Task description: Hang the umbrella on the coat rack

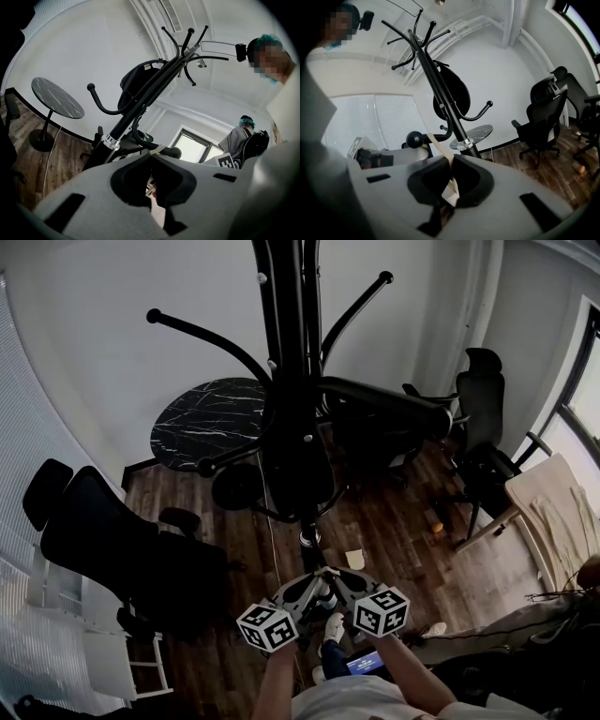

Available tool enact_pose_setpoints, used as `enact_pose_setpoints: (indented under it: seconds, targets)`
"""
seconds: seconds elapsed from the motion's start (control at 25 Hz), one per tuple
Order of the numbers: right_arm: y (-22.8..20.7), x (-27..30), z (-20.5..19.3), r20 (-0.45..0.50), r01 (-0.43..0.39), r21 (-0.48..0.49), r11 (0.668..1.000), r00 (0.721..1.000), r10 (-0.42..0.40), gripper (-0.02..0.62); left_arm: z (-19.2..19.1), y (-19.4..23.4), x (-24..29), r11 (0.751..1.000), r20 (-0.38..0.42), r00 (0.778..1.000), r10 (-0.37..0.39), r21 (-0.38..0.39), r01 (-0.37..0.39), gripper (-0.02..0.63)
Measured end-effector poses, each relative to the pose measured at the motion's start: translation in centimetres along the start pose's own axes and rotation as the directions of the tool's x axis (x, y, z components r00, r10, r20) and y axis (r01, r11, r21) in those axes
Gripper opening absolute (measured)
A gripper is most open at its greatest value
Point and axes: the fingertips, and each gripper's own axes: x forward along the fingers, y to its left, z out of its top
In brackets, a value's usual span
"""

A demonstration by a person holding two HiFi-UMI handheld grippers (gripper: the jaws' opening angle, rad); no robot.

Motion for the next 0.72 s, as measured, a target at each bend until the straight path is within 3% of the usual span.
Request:
enact_pose_setpoints:
  seconds: [0.72]
  targets:
    - [-0.6, 1.7, -0.3, -0.017, -0.013, 0.005, 1.000, 1.000, 0.013, 0.014, -0.2, 1.4, 0.9, 1.000, -0.011, 1.000, 0.006, 0.000, -0.006, 0.020]
